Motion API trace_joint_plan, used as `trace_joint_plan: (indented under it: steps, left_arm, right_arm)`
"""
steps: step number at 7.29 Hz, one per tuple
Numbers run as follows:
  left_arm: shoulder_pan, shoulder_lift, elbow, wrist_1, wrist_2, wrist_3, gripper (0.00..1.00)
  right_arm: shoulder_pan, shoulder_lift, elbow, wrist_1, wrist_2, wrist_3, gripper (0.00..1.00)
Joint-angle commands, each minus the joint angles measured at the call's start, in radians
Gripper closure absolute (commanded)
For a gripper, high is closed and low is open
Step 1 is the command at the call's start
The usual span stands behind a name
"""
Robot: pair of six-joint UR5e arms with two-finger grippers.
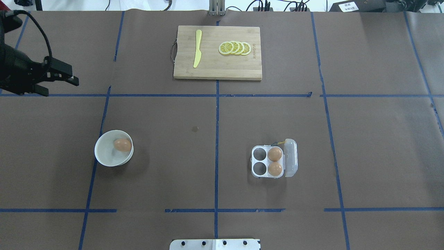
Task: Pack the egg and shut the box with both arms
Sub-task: 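Move the left gripper over the white bowl and lower toward the egg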
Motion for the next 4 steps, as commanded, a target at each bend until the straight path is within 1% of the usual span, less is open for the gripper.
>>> trace_joint_plan:
  steps: [1,2,4]
  left_arm:
    - [0.207,0.028,-0.011,0.004,0.211,-0.251,0.00]
    - [0.235,0.023,0.015,0.002,0.233,-0.273,0.00]
    - [0.251,-0.009,0.074,0.002,0.235,-0.281,0.00]
  right_arm:
    - [0.000,0.000,0.003,0.000,0.000,0.000,0.00]
    - [0.000,0.000,0.003,0.000,0.000,0.000,0.00]
    - [0.000,0.001,0.004,0.000,0.000,0.000,0.00]
